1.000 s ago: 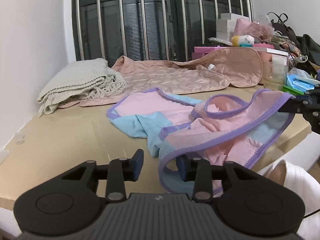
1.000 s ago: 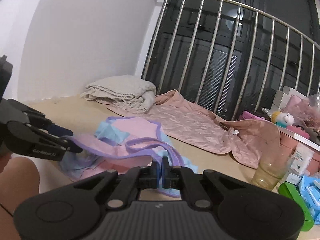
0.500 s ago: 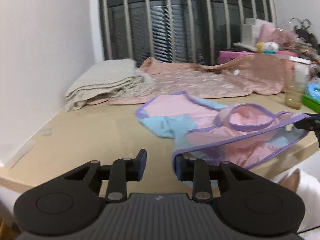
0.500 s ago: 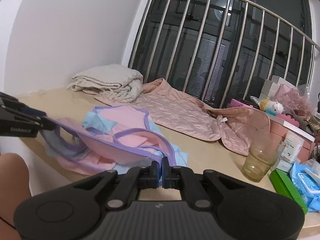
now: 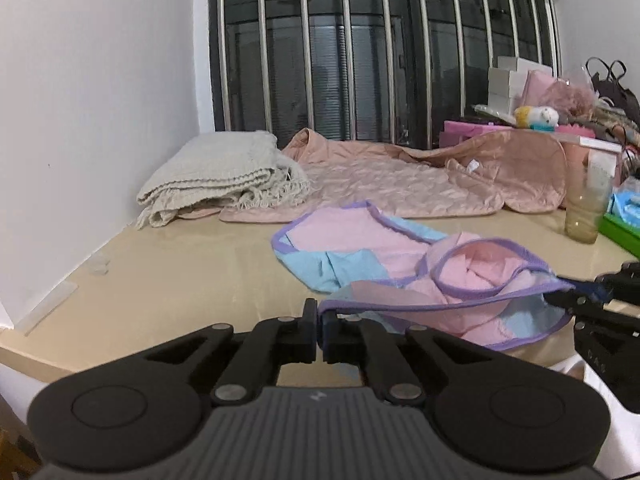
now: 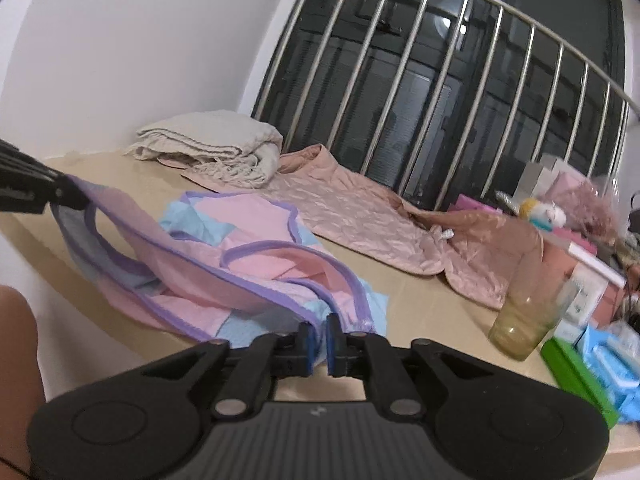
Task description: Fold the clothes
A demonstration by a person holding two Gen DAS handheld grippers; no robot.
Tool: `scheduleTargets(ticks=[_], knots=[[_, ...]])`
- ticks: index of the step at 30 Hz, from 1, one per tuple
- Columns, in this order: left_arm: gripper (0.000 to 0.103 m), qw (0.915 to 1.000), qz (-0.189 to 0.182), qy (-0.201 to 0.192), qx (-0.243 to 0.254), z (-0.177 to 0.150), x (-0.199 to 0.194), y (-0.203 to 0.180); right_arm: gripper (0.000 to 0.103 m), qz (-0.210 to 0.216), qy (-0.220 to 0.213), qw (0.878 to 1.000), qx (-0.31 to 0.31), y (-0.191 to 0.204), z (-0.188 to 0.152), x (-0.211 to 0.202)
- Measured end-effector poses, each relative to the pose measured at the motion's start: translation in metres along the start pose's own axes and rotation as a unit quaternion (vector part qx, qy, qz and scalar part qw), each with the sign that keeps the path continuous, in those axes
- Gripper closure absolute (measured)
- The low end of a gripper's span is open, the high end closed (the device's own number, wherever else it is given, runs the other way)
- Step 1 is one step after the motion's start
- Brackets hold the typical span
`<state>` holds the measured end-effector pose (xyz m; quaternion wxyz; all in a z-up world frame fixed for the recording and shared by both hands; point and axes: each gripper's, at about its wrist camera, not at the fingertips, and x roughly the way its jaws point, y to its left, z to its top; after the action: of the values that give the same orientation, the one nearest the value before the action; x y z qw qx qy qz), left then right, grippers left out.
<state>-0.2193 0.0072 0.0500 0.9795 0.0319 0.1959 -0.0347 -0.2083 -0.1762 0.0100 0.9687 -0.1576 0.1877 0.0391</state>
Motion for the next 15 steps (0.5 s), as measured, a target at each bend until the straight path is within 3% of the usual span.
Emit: scheduleTargets(ticks=[6, 9, 11, 13, 15], knots=[[0.101, 0.9985, -0.020, -0.036, -0.036, 0.047, 0.008, 0.012, 0.101, 0.030, 0.004, 0.997, 0.072, -0.027, 0.032, 0.015], [0.101, 0.9927, -0.016, -0.116, -0.028, 0.102, -0.019, 0.012, 0.101, 0.028, -0.070, 0.991, 0.109, -0.057, 0.085, -0.011], [0.101, 0.9793, -0.016, -0.202, -0.013, 0.141, -0.061, 0.009, 0.101, 0.020, -0.141, 0.984, 0.103, -0.075, 0.129, -0.047], [0.098, 0.9585, -0.013, -0.285, 0.003, 0.175, -0.107, 0.007, 0.101, 0.008, -0.221, 0.971, 0.088, -0.089, 0.170, -0.096], [0.087, 0.9459, -0.015, -0.324, 0.018, 0.199, -0.139, 0.005, 0.101, -0.005, -0.296, 0.953, 0.064, -0.095, 0.198, -0.145]])
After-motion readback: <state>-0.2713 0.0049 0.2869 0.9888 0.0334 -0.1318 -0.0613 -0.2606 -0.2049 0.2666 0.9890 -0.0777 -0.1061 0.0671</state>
